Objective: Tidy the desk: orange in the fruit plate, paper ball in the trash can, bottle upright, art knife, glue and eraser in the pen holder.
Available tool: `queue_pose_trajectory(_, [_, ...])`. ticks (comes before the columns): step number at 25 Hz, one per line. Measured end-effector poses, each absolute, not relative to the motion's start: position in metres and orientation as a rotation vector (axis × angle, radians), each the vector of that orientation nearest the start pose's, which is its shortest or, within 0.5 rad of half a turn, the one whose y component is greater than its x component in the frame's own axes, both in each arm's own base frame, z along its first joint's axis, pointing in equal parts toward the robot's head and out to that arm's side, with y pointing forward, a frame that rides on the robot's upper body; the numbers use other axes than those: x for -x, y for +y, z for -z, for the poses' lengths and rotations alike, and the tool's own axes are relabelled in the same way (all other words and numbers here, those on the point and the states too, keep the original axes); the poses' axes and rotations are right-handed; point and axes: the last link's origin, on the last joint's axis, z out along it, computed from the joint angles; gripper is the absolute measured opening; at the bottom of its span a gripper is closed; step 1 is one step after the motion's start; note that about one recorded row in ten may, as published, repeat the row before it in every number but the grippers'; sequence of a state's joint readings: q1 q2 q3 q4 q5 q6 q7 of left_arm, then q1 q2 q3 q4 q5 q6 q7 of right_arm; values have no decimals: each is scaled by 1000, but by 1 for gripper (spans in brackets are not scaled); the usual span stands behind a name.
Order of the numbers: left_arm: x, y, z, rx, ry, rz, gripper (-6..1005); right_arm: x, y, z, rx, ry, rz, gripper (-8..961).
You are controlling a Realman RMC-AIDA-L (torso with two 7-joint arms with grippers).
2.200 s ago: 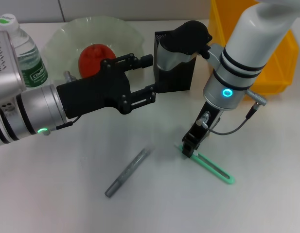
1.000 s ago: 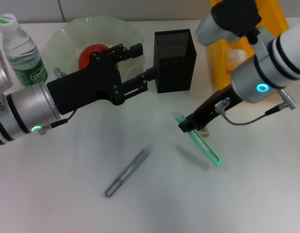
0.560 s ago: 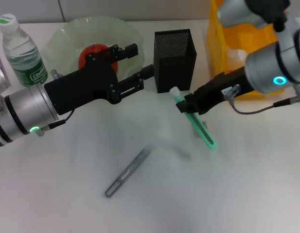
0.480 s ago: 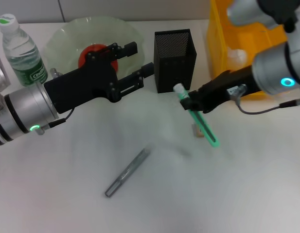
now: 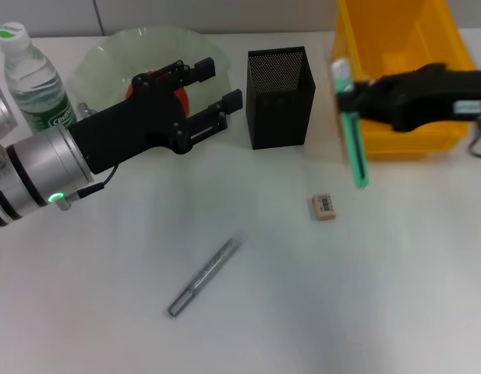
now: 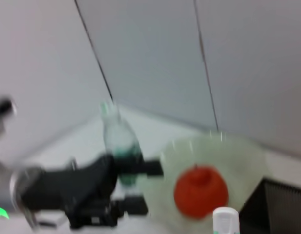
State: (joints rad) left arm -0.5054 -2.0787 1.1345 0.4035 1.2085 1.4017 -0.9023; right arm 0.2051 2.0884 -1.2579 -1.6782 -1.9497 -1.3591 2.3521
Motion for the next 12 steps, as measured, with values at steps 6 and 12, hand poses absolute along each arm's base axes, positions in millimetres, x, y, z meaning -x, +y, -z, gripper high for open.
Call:
queue_pose_trajectory(6, [230, 335, 34, 2440, -315, 1065, 622, -186, 303, -84, 2486, 814, -703, 198])
queue_pose_trajectory(12, [230, 335, 34, 2441, -316, 1069, 622, -209, 298, -90, 2461, 673, -984, 192])
